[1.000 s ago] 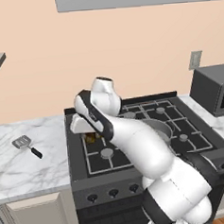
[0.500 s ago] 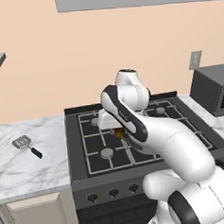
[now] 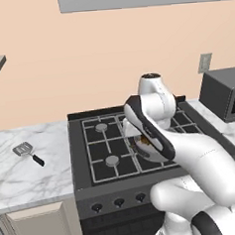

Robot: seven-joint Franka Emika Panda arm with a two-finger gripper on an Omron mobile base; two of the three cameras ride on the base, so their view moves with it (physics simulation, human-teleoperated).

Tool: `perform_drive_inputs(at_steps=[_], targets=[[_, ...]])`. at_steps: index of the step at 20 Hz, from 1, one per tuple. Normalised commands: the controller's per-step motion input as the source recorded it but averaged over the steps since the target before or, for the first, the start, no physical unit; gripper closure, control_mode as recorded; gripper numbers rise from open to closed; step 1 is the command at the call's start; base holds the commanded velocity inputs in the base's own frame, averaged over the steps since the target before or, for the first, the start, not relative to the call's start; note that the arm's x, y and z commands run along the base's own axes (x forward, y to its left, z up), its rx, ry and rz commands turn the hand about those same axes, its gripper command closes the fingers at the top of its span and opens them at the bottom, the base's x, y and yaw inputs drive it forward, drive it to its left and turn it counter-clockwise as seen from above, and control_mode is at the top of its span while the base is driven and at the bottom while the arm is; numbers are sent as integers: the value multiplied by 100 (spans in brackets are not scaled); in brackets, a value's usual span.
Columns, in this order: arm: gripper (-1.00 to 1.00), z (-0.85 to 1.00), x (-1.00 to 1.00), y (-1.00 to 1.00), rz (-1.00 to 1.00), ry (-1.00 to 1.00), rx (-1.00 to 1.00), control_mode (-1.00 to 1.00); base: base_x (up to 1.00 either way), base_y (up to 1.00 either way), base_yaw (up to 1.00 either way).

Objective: Put the sweet potato and cucumber in the pot. Retrieve the spatula and lightly stir the vegetables in the pot.

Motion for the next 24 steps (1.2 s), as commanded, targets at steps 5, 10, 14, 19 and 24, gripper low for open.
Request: perform_drive_inputs(at_steps=[5,10,14,19,24], targets=[[100,-19,30,-65,5,-2,-2,-100,0,0,0],[100,-13,36,-51,6,17,-10,-100,0,0,0],[100,-40,77,-22,10,24,-1,-100,0,0,0],[100,-37,28,0,9,7,4,-100,0,0,0],[100,-42,4,-4,4,7,0,-100,0,0,0]])
